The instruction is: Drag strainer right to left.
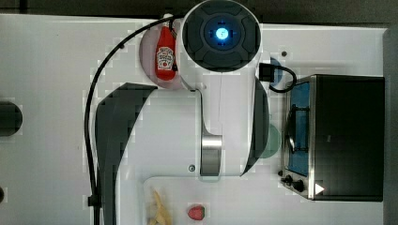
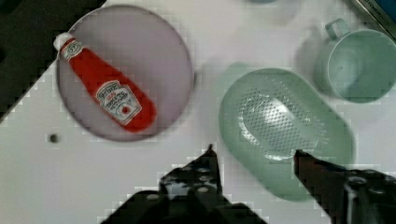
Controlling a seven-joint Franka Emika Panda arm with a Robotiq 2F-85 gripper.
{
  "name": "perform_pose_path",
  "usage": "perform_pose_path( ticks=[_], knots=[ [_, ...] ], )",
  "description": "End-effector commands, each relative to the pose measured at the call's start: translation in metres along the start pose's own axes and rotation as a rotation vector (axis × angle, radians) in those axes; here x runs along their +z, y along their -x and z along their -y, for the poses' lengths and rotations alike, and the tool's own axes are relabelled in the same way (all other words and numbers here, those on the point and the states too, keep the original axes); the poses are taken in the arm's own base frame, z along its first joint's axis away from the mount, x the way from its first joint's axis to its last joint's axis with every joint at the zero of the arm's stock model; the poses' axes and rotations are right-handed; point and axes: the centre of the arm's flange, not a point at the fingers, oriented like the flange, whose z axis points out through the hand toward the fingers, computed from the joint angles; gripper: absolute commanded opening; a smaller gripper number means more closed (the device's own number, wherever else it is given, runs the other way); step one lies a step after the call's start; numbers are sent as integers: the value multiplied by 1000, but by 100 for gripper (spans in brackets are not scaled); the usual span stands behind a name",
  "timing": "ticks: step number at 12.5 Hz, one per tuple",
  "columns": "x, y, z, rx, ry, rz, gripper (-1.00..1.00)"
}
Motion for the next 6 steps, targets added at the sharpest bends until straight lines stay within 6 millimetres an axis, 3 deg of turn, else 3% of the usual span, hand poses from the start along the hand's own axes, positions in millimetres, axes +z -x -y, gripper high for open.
perform_pose_path(
  ticks=[1,3,6],
  knots=[
    [-94,100,-162,60,-35,-34,60],
    [-93,98,-158,57,-43,-44,99],
    [-69,88,-144,54,-19,-25,100]
  ],
)
